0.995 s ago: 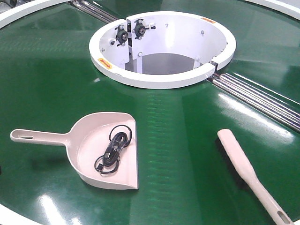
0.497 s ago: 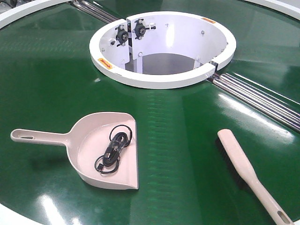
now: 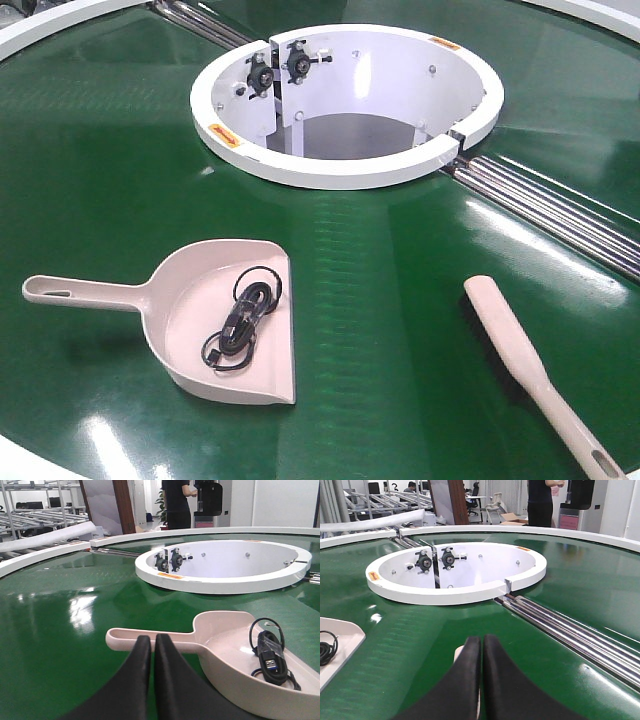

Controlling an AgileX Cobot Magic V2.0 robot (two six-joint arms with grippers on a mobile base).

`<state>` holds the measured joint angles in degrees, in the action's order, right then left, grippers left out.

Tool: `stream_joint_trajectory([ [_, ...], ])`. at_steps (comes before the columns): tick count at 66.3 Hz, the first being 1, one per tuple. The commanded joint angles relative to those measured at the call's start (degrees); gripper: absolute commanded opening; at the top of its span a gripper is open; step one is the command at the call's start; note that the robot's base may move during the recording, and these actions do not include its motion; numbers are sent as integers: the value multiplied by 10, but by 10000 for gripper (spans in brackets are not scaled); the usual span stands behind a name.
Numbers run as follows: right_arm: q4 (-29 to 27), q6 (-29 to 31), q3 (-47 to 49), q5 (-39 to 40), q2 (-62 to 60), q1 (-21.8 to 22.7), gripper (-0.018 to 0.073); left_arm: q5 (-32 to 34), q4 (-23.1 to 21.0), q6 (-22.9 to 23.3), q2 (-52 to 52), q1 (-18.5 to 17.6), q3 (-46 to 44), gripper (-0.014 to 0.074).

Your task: Clean and inspect green conveyor with broom and dustpan

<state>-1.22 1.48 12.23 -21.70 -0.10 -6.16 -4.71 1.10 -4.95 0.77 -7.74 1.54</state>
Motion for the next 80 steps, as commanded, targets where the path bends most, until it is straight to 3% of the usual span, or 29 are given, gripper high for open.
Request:
stream_joint_trajectory([
  [1,5,3,14,45,7,3,-10,41,-3,6,8,1,19,-6],
  [60,5,3,14,43,7,3,-10,41,-2,6,8,1,18,-6],
  [80,5,2,9,25,8,72,-10,41,-2,6,8,1,18,-6],
])
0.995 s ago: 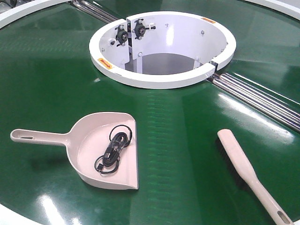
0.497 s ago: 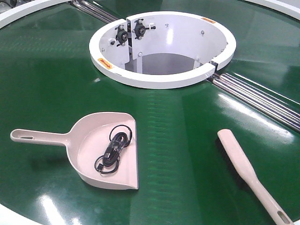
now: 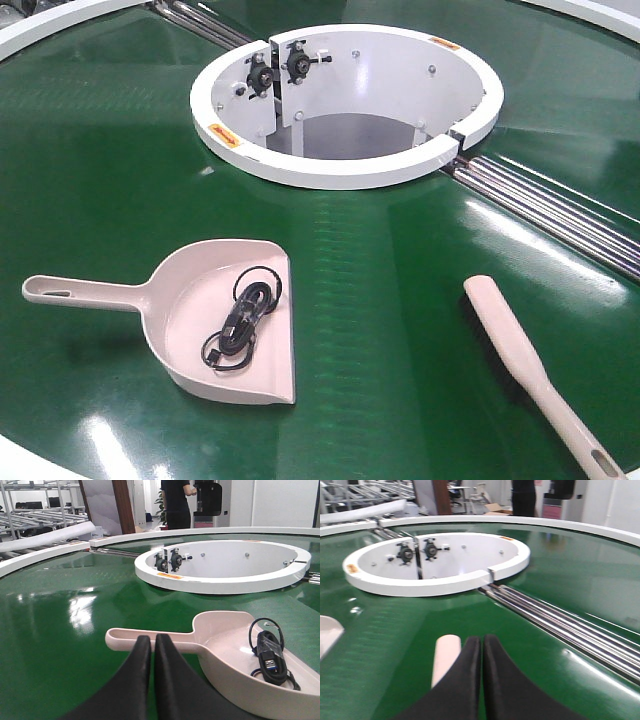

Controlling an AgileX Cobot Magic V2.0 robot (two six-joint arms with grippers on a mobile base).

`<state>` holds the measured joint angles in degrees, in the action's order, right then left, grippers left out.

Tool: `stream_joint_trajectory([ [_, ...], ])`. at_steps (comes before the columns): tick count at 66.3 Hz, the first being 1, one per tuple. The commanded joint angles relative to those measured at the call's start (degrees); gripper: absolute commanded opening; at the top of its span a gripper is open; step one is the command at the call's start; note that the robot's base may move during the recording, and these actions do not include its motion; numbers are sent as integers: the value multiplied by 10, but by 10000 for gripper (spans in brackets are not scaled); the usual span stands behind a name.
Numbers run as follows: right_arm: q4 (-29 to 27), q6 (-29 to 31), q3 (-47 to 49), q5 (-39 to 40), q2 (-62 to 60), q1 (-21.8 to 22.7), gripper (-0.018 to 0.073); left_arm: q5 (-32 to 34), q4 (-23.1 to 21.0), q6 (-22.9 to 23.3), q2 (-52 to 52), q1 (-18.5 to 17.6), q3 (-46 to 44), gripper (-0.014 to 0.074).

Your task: Clean and inspect green conveyor with broom and dustpan

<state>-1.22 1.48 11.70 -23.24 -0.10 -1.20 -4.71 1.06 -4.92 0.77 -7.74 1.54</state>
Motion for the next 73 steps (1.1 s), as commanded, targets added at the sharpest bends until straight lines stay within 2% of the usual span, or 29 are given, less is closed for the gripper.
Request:
stream_joint_trajectory([
  [1,7,2,15,40,7,24,-10,41,-2,6,8,1,18,-6],
  [12,26,0,-13,59,7,26,-10,41,-2,6,8,1,18,-6],
  [27,29,-43,-107,154,-14,26,-10,41,-2,6,8,1,18,-6],
  [32,31,-56,-147,213,-15,26,-10,41,-2,6,8,1,18,-6],
  [73,30,-59,-145,202,-16,26,-10,41,-2,6,8,1,18,-6],
])
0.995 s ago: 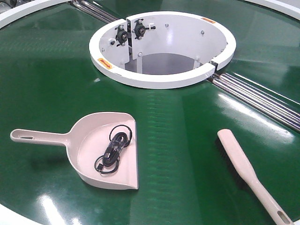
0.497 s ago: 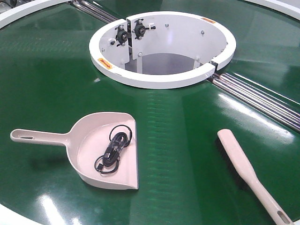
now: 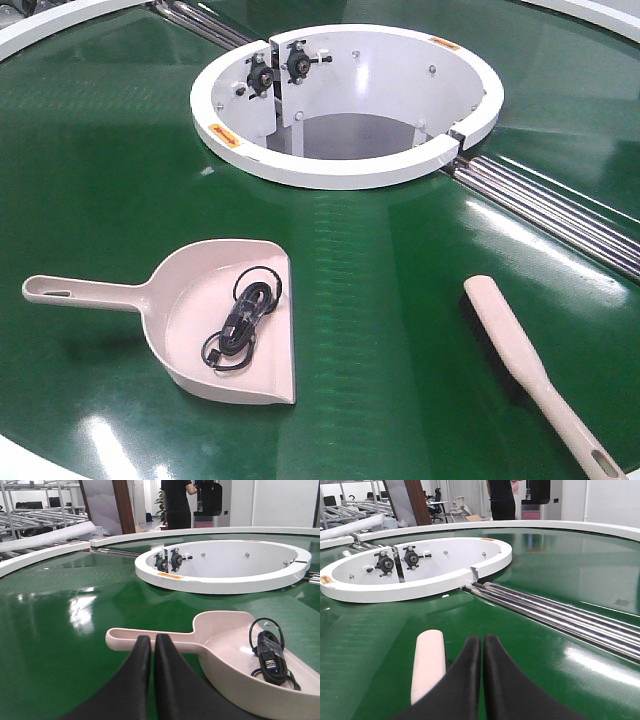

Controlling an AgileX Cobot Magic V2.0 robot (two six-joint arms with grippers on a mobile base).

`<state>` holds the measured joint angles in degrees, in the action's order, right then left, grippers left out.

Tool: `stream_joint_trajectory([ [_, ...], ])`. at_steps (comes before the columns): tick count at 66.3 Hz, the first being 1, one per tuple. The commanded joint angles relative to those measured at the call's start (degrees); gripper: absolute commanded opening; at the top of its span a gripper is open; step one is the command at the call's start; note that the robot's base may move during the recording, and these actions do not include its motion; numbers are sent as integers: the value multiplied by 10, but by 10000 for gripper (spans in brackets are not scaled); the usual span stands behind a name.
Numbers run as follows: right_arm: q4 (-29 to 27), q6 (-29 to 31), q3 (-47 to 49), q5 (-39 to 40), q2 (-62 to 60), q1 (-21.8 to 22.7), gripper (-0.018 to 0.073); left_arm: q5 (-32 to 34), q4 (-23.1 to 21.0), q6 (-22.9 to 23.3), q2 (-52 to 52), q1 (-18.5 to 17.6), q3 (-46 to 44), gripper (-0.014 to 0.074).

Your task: Clean and inspect green conveyor with broom and dustpan

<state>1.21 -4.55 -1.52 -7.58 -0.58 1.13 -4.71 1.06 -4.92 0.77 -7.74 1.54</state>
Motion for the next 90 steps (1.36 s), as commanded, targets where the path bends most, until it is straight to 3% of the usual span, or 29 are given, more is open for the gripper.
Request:
stream_joint_trajectory([
  [1,6,1,-13,45,-11,3,-10,41,-2,6,8,1,18,-6],
  [90,6,1,-13,38,-11,3,-10,41,-2,6,8,1,18,-6],
])
